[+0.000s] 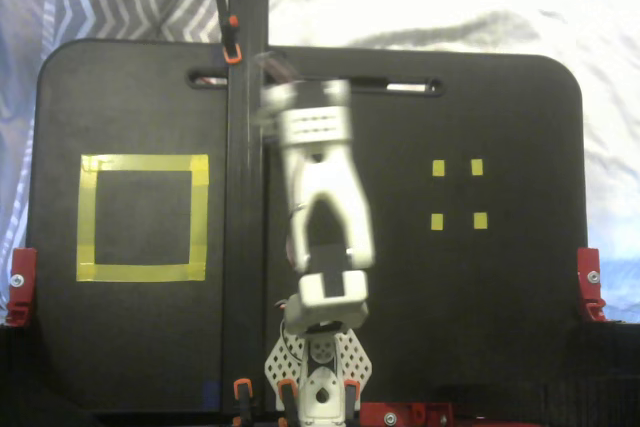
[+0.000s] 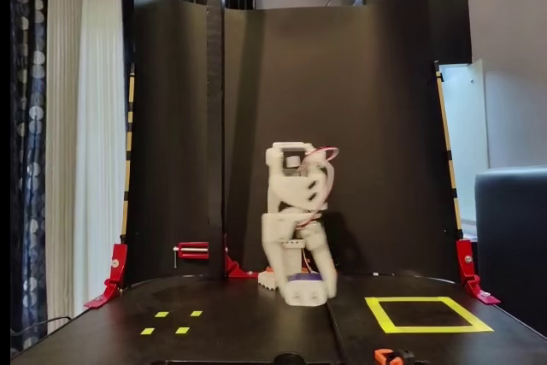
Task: Grasp a block and put it in the designated area.
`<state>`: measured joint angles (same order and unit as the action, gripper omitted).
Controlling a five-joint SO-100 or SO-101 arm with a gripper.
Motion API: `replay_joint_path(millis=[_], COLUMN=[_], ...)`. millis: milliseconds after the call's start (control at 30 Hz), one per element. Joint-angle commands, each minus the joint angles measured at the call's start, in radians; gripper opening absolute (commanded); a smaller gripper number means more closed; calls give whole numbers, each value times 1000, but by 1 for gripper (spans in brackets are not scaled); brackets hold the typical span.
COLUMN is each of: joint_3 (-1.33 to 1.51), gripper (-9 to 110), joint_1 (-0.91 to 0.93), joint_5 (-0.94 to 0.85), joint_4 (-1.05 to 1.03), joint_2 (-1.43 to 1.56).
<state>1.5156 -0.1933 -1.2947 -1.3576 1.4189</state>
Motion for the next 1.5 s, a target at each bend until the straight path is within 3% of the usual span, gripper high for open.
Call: replay_joint_path(millis=[0,833,1467], joint_3=[11,161,175], gripper=[14,14,14], joint_1=[-72,-558,-657], joint_5=[57,457,541], joint_4=[-6,31,124], joint_2=[67,130,12])
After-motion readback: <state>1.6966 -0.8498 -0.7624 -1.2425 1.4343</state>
